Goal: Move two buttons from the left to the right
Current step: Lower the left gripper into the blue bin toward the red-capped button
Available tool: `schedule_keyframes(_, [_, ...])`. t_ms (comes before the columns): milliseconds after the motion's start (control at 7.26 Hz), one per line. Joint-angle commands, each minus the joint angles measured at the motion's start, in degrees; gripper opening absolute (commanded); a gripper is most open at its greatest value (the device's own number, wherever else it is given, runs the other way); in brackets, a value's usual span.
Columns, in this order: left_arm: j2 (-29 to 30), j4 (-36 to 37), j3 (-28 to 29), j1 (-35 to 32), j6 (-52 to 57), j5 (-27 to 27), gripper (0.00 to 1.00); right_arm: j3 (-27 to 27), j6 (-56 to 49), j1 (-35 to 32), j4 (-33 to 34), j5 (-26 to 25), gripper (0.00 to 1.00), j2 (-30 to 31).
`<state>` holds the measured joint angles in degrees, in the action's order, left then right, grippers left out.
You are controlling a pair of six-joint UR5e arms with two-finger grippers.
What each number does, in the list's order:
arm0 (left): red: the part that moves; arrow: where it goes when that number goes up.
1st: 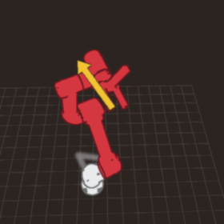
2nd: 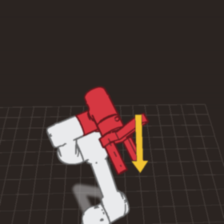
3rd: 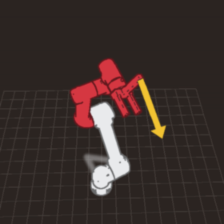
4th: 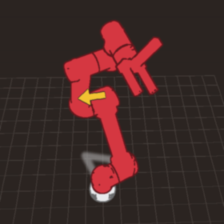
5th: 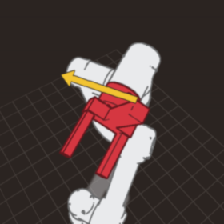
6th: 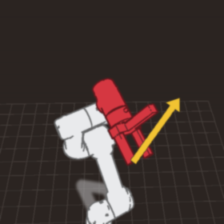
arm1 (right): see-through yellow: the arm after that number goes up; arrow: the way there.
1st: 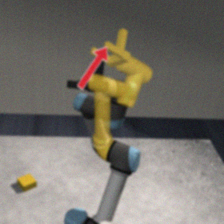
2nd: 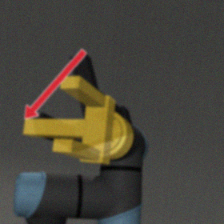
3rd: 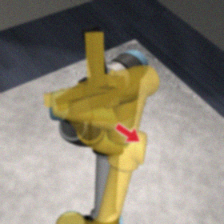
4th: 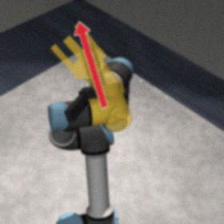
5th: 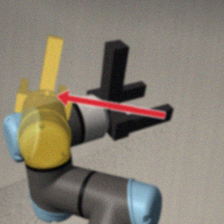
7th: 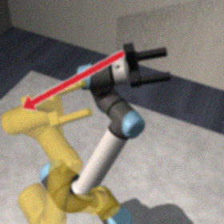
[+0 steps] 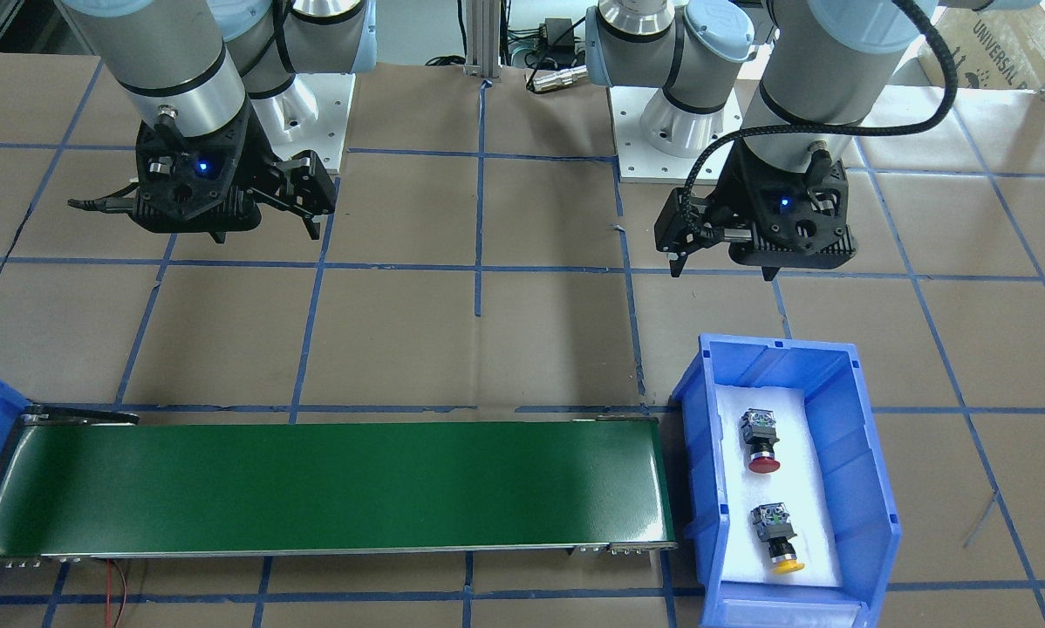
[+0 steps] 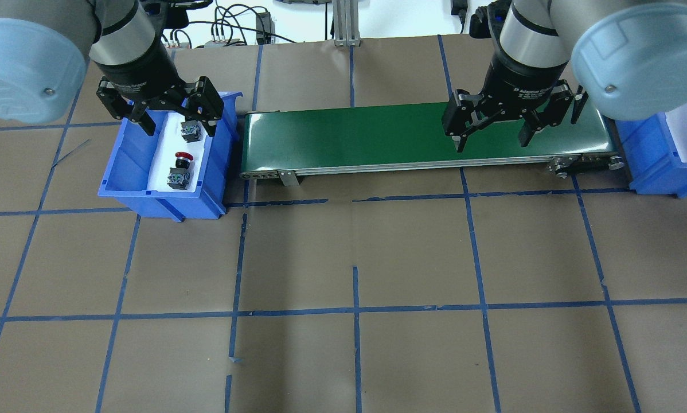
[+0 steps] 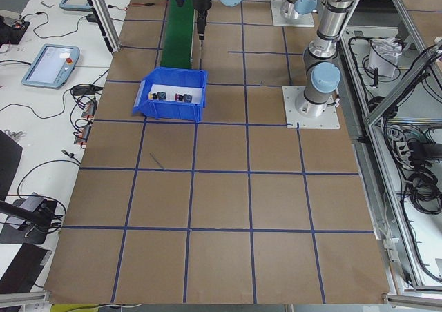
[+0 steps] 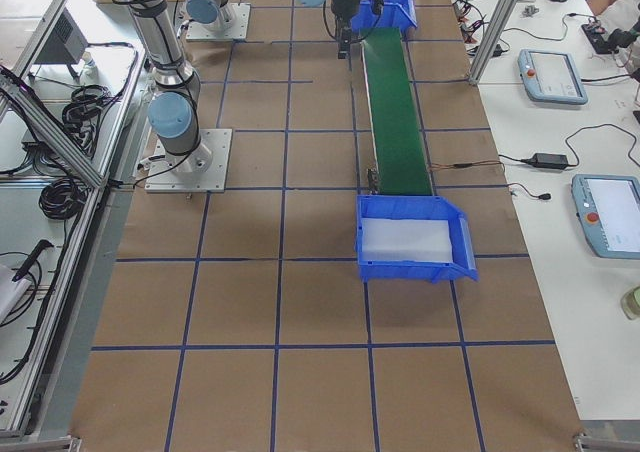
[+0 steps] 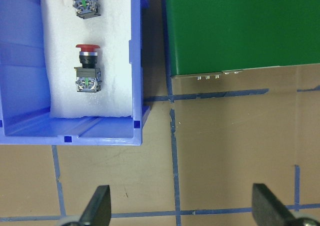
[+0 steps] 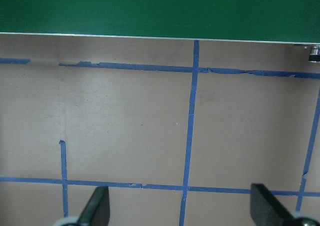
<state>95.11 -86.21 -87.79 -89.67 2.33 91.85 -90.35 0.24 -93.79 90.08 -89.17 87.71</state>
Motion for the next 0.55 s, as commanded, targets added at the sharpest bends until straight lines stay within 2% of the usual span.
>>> schedule_keyframes(0, [4.4,0.6,1.7,5.4,1.8,-0.1,0.98,0.0,-0.1,0.1,0.3,0.0,1.00,0.0])
schedule_keyframes(413, [18.8,15.0,2.1,8.5,6.3,-0.1,0.98,0.0,-0.1,0.0,0.2,0.0,1.00,0.2])
